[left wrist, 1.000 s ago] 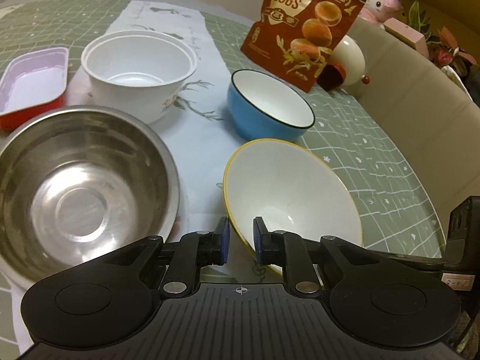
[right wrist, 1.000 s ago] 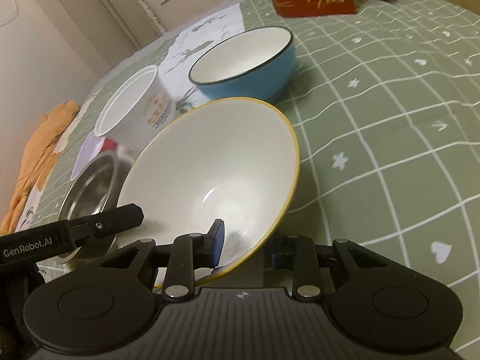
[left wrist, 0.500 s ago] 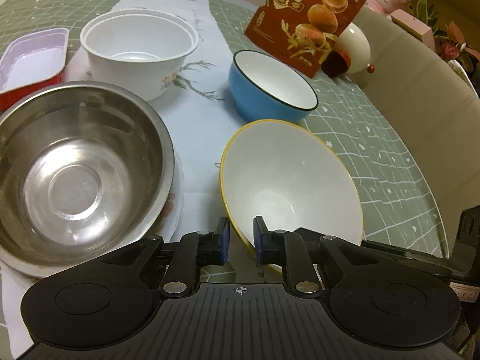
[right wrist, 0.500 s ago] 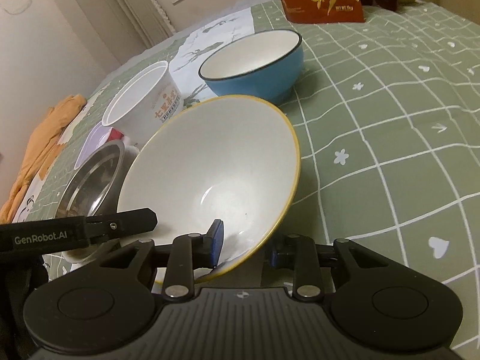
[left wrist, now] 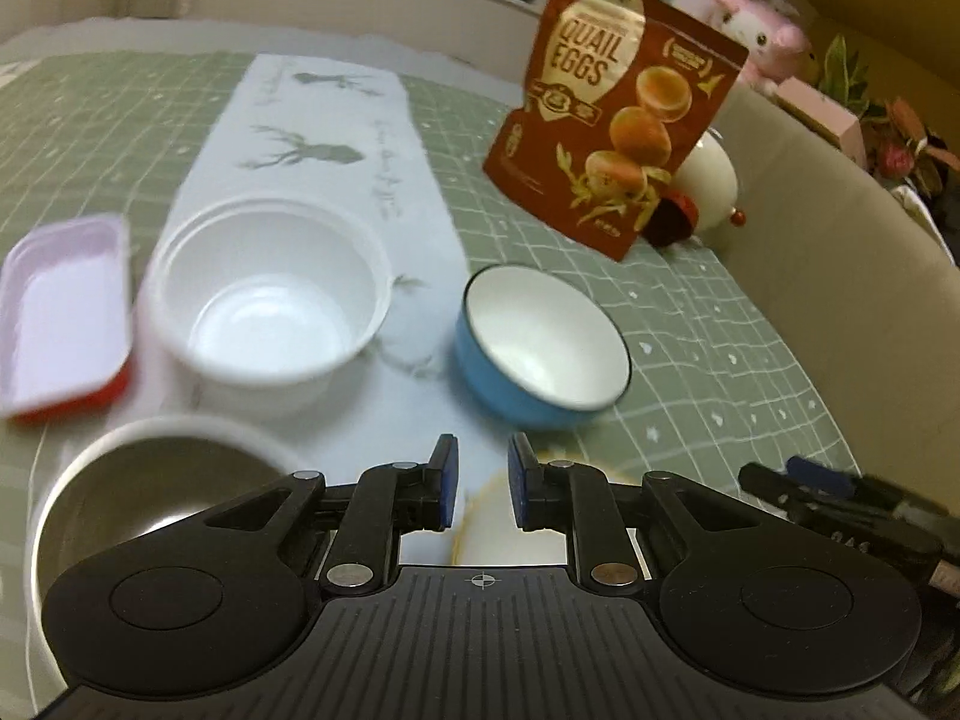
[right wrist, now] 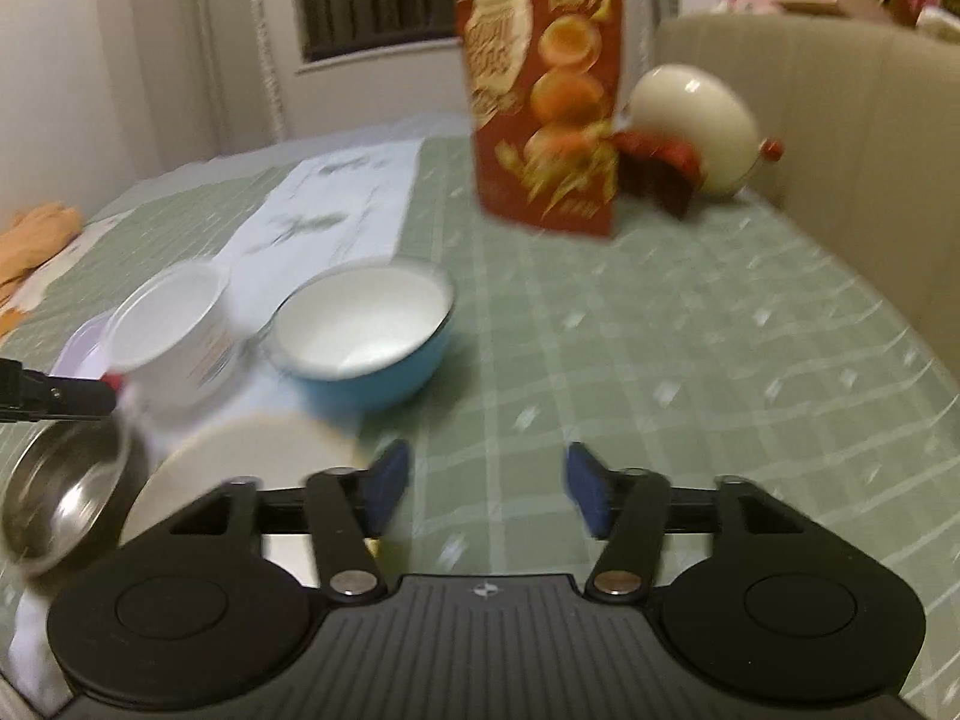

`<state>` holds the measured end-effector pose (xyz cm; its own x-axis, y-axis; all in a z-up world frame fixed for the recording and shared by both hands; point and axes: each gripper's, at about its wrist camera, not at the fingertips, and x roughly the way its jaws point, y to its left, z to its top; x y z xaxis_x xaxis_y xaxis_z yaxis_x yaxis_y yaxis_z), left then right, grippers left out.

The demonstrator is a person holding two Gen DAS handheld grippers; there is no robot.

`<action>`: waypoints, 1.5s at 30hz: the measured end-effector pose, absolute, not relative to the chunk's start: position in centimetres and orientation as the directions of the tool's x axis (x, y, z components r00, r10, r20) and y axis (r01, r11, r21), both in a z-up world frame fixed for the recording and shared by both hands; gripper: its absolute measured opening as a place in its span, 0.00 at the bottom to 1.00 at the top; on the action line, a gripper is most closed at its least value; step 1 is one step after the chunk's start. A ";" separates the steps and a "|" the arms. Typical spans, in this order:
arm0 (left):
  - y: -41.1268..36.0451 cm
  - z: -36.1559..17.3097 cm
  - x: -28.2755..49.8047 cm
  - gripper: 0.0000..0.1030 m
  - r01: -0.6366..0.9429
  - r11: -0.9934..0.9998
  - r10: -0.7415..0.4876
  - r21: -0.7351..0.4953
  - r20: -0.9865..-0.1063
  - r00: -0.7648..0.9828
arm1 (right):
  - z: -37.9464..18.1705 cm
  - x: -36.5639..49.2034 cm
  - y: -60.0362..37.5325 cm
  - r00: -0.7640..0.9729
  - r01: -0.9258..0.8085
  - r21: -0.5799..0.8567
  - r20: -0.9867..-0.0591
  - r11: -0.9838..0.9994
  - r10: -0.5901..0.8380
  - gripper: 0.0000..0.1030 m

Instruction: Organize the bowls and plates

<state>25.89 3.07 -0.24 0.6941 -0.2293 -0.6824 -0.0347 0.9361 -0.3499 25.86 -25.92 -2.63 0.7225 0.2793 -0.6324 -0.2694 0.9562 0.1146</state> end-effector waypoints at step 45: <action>-0.9 -5.2 42.0 0.32 0.019 0.958 -0.262 -0.286 -0.844 0.469 | -7.7 44.5 -18.9 0.218 -0.179 0.458 -0.845 0.871 0.489 0.29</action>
<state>41.99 -0.86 -5.21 0.4688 -0.2616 -0.8437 0.0193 0.9579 -0.2863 44.47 -18.89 -7.66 0.2176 0.4887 -0.8449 -0.1794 0.8709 0.4576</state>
